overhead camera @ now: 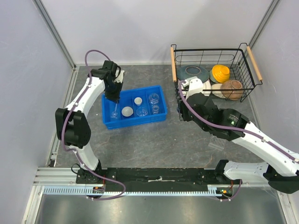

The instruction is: Organize the chemistry lab equipment

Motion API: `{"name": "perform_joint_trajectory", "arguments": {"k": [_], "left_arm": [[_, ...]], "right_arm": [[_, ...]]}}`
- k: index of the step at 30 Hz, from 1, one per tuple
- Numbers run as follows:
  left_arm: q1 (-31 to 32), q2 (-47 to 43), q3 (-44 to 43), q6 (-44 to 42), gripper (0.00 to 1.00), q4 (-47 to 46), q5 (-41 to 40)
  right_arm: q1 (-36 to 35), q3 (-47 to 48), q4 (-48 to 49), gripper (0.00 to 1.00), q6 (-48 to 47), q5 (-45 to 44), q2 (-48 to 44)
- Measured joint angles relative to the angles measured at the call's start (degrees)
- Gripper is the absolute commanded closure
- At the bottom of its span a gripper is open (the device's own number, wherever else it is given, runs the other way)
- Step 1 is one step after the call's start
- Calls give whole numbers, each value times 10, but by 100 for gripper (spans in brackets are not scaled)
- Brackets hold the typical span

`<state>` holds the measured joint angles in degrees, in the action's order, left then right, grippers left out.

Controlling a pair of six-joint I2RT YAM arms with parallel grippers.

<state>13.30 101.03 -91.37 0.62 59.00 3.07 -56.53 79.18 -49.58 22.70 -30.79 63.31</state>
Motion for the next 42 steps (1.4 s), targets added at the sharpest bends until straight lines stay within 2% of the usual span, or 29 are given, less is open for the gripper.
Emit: {"name": "perform_joint_trajectory", "arguments": {"k": [18, 27, 42], "left_arm": [[-62, 21, 48, 17, 98, -54, 41], [-65, 40, 98, 24, 98, -76, 55], [-65, 55, 126, 26, 98, -88, 61]], "right_arm": [[0, -32, 24, 52, -2, 0, -3], [0, -35, 28, 52, -2, 0, -3], [0, -53, 35, 52, -2, 1, -19]]}}
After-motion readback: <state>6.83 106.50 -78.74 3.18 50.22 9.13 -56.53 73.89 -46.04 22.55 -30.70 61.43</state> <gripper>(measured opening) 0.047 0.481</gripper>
